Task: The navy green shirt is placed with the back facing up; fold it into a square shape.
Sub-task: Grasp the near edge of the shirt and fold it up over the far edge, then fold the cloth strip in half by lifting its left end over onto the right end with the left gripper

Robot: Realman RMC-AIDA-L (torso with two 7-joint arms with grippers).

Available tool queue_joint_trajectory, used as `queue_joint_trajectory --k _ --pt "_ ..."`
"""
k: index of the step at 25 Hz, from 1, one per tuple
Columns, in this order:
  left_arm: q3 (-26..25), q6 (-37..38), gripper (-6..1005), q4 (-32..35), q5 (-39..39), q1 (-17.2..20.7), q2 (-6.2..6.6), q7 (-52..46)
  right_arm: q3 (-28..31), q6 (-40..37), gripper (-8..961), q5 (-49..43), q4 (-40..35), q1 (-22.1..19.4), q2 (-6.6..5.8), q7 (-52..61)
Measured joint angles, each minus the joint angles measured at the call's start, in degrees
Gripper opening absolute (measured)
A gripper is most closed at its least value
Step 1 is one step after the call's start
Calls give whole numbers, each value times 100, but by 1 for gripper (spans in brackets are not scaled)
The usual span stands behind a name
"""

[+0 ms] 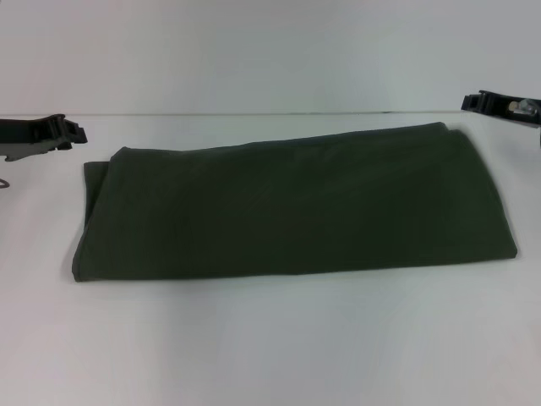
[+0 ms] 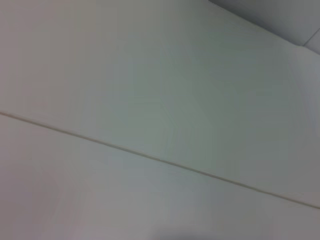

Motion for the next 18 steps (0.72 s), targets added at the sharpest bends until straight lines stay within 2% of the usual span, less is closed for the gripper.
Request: queue_joint_trajectory --k 3,6,9,11,14,17,18 --pt "-16 -26 195 4 -12 0 -39 -11 -10 -63 200 -7 -52 -15 -67 -24" --pt "-27 -4 262 16 -78 26 -52 -12 -11 -279 276 -10 -110 -60 -195 12" --pt "-32 179 391 99 -350 135 -53 9 21 -757 367 -10 -328 -213 -328 231" --pt "-37 453 477 190 -734 285 -51 97 43 -1270 427 8 -693 -470 -383 541" --pt "-145 1102 569 251 -1565 586 -30 413 148 -2017 515 180 -1242 -974 -340 794" --pt "-458 1830 643 87 -2264 897 -33 665 295 -2642 603 601 -1460 -1432 -265 683" --pt "-564 2043 643 -4 -2426 992 -45 722 336 -2866 605 822 -1474 -1612 -232 572"
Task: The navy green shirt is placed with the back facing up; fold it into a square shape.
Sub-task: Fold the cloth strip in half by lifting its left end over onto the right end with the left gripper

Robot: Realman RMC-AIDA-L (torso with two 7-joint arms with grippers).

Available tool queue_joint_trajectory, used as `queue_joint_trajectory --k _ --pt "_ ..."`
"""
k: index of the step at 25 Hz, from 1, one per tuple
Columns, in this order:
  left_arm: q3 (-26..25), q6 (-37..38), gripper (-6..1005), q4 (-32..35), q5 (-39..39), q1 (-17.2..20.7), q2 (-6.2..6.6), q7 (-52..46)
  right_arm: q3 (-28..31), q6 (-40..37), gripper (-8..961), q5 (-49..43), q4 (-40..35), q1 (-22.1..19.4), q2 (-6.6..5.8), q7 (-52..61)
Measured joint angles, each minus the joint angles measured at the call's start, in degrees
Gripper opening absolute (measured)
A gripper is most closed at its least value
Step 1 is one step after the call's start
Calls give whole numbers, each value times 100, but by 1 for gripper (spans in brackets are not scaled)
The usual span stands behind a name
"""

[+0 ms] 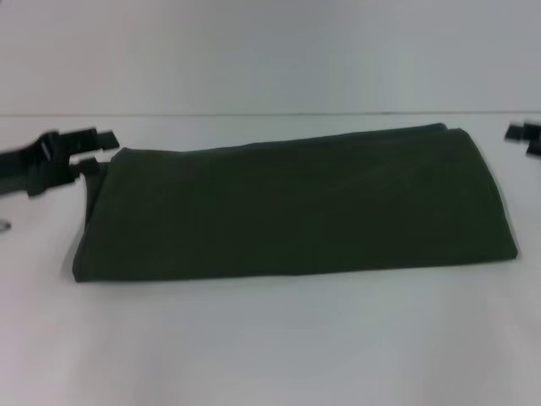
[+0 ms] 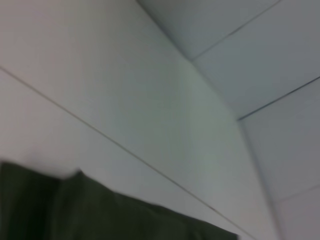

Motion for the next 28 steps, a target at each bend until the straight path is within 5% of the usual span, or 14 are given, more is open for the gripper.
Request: queue_joint_trajectory --k 6,14,28 --pt "-219 486 642 -674 -538 492 -79 165 104 -543 613 585 30 -551 186 -514" --pt "-236 -222 643 -1205 -465 620 -220 175 345 -716 612 610 86 -667 243 -690" --pt "-481 -204 643 -1468 -88 914 -41 -89 499 -794 612 614 90 -659 241 -694"
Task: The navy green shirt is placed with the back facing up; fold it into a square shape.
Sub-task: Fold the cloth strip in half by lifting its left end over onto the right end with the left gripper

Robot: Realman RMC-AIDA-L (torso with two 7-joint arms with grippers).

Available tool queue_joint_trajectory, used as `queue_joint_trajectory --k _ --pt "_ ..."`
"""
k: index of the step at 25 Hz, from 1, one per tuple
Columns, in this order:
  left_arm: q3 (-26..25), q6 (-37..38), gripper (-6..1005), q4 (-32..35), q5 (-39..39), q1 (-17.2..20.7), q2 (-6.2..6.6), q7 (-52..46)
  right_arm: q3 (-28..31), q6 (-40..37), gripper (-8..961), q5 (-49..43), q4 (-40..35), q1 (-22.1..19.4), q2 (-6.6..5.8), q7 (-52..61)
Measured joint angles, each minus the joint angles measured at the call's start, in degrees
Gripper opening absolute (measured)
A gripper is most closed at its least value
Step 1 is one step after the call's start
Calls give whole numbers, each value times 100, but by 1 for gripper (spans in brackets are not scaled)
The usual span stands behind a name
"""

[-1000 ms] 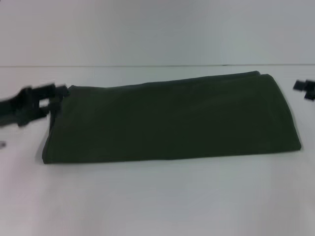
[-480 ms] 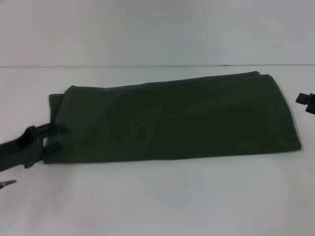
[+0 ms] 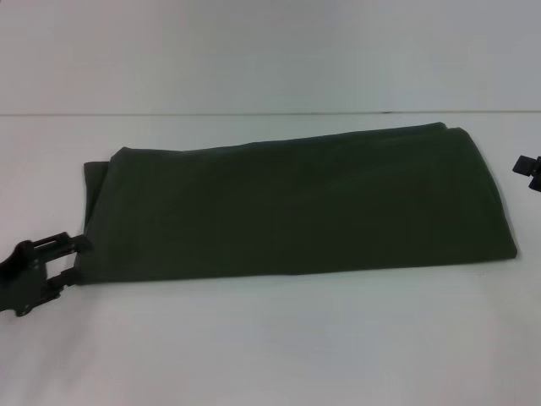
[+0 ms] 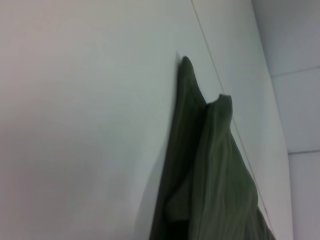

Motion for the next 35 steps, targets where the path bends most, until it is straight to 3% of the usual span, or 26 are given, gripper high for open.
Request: queue_joint_trajectory --k 8,35 --pt "-129 82 643 -14 188 140 72 -485 41 -39 612 0 -5 -22 -21 -2" --pt "-163 -200 642 -256 234 7 -21 -771 268 -41 611 -1 11 -26 27 -218"
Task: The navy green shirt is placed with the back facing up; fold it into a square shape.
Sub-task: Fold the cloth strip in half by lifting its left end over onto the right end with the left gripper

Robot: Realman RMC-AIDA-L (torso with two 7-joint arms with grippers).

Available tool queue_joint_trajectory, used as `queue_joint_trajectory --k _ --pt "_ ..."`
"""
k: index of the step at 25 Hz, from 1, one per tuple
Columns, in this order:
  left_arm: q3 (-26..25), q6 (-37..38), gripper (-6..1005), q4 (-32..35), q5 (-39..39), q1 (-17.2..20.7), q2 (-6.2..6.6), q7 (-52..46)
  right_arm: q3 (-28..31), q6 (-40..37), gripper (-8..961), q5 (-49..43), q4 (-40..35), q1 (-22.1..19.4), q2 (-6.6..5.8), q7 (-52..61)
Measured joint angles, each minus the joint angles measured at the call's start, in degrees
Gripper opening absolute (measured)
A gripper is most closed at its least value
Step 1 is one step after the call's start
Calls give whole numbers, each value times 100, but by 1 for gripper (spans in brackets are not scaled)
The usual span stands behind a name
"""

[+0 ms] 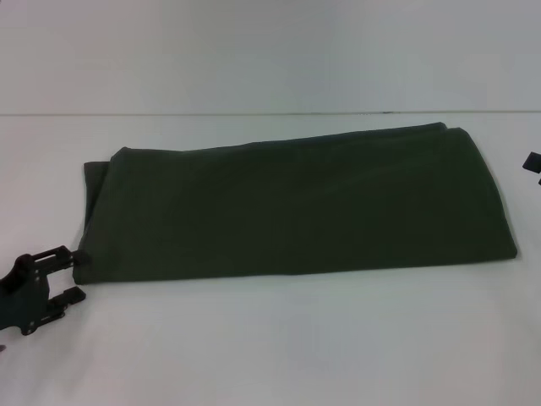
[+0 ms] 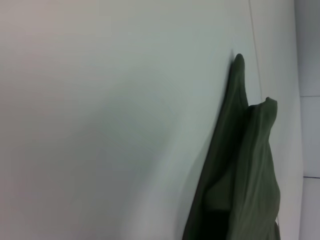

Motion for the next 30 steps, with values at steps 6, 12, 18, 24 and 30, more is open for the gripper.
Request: queue_joint_trajectory --k 6,12,18,24,30 --pt "5 -64 642 -85 -3 -55 -21 -4 14 -33 610 0 4 -4 0 -5" --pt "32 -188 643 -203 10 -211 -23 21 44 -58 610 0 4 -33 0 -10" --pt "8 -356 643 -299 -95 -397 -50 254 121 -111 610 0 4 -49 0 -45" --pt "-16 5 643 -333 -749 -410 -113 1086 250 -199 610 0 7 -48 8 -68" --pt "-19 15 643 -345 -724 -164 -68 897 302 -205 609 0 37 -52 13 -79"
